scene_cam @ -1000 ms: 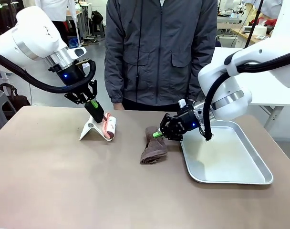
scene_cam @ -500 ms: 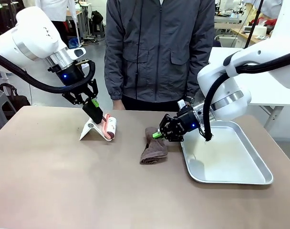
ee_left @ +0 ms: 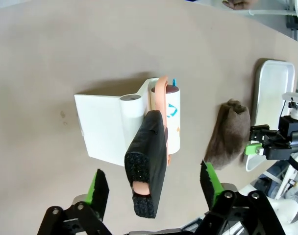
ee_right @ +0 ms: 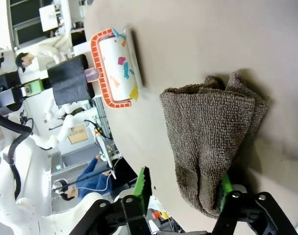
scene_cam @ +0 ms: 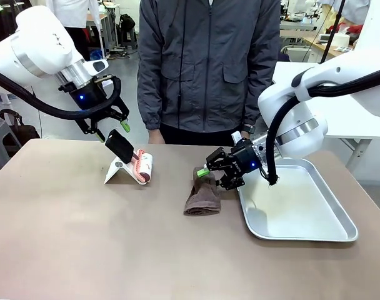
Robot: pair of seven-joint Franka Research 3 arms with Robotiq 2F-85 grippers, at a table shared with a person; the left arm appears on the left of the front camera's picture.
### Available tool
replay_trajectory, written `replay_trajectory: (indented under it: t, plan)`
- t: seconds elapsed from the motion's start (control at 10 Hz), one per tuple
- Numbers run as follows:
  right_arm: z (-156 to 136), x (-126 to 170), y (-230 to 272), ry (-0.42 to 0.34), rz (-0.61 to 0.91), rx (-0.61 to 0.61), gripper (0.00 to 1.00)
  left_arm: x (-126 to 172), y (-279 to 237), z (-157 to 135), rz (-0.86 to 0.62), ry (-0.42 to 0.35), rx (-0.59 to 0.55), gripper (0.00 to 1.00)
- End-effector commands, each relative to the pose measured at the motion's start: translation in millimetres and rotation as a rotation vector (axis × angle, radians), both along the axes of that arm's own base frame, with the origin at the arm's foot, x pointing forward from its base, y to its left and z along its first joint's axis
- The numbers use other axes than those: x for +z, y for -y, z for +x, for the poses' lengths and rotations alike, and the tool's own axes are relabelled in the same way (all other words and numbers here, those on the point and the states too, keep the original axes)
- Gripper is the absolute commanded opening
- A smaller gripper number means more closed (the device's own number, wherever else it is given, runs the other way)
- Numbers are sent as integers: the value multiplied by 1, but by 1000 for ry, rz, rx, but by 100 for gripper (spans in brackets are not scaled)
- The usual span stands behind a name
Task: Clean the surface of the table.
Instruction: Return the Lint Roller and towel to their original positions.
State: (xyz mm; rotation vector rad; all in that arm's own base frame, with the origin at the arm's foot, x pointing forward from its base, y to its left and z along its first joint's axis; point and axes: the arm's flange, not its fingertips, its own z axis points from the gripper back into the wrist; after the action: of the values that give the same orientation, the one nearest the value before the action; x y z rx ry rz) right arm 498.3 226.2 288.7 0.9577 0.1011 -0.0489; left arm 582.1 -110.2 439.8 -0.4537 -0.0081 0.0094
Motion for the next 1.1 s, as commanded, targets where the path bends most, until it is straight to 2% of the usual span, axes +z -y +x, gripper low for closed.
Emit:
replay_trajectory:
  t: [0.0,0.3,0.4,0.6,0.7,0.8,0.9,1.0]
  plan:
    - [7,6,-2,-23,-14,7,100,8,-8,-14,6,15,34,100]
    - [1,21,4,-8,-72,22,100,35,-22,-49,-70,84,-17,100]
    - [-4,32,13,4,-130,8,100,47,-30,-69,-120,114,-42,100]
    - [-23,53,38,26,-127,0,100,62,-54,-111,-240,145,-83,100]
    - [-37,60,52,30,-104,-2,100,67,-70,-136,-312,180,-99,100]
    - [-57,67,69,40,-30,10,100,67,-89,-164,-379,254,-95,100]
    - [-77,71,84,54,59,34,100,57,-104,-183,-409,326,-93,100]
    - [-95,72,97,63,131,35,100,39,-115,-196,-471,351,-118,100]
